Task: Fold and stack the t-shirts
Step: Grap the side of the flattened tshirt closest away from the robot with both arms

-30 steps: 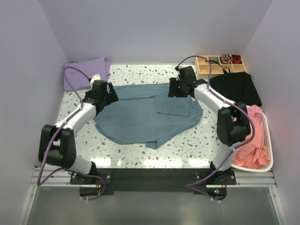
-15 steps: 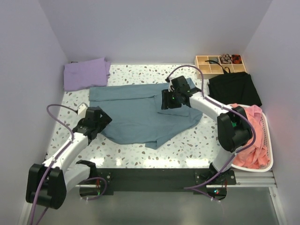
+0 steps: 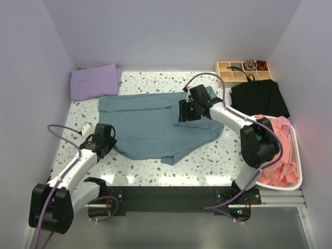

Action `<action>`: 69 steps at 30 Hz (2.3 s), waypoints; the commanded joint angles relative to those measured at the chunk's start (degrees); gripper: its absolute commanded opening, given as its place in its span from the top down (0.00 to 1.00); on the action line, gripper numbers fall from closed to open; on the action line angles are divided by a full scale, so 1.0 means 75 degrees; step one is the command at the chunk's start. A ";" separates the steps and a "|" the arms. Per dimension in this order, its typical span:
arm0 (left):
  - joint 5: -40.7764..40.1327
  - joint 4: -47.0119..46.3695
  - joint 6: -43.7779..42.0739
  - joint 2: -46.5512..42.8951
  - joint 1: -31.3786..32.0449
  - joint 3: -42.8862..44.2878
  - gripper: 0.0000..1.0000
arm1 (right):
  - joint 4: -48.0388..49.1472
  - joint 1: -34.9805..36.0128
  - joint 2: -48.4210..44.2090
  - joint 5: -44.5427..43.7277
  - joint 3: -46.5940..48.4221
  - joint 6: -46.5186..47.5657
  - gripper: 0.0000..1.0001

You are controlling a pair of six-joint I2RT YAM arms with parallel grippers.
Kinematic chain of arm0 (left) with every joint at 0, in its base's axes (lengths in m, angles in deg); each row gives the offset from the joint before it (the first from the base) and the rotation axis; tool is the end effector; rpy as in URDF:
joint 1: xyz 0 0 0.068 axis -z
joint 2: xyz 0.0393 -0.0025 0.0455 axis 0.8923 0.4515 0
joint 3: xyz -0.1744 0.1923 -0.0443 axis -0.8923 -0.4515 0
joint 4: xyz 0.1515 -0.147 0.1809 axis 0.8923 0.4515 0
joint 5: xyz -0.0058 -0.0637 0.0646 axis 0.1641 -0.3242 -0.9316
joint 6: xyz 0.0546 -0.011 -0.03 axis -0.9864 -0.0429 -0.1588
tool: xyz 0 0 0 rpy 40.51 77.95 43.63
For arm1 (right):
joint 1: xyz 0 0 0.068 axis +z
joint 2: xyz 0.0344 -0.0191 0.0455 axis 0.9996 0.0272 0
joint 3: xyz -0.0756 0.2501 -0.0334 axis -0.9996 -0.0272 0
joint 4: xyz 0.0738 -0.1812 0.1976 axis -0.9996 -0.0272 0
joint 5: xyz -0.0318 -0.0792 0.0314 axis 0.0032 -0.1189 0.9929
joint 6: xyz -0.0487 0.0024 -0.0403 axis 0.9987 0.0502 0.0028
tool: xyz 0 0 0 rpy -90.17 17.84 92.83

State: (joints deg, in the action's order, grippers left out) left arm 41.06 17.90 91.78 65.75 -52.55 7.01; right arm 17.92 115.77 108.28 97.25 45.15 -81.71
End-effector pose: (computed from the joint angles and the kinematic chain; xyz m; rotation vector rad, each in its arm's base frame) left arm 0.2026 -0.0185 0.1492 -1.2376 2.0920 -0.0702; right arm 0.3534 0.1908 0.1930 -0.3069 2.5173 0.5011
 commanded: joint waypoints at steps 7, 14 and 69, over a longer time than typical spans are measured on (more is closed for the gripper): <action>-0.0293 0.0177 0.0731 0.0364 -0.0102 -0.0366 0.57 | 0.0000 0.0000 -0.0305 0.0098 -0.0071 0.0251 0.46; -0.0738 0.0354 0.0909 -0.0281 -0.0173 -0.0531 0.60 | -0.0047 0.0012 -0.0200 0.0133 -0.0012 0.0297 0.46; 0.1347 -0.0327 -0.0286 -0.0445 -0.0220 -0.0414 1.00 | -0.0047 0.0047 0.0725 0.1317 0.0316 0.0298 0.47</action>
State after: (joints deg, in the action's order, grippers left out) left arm 46.20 9.64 91.54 65.55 -53.79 3.21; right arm 16.33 115.82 111.91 104.27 45.37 -79.35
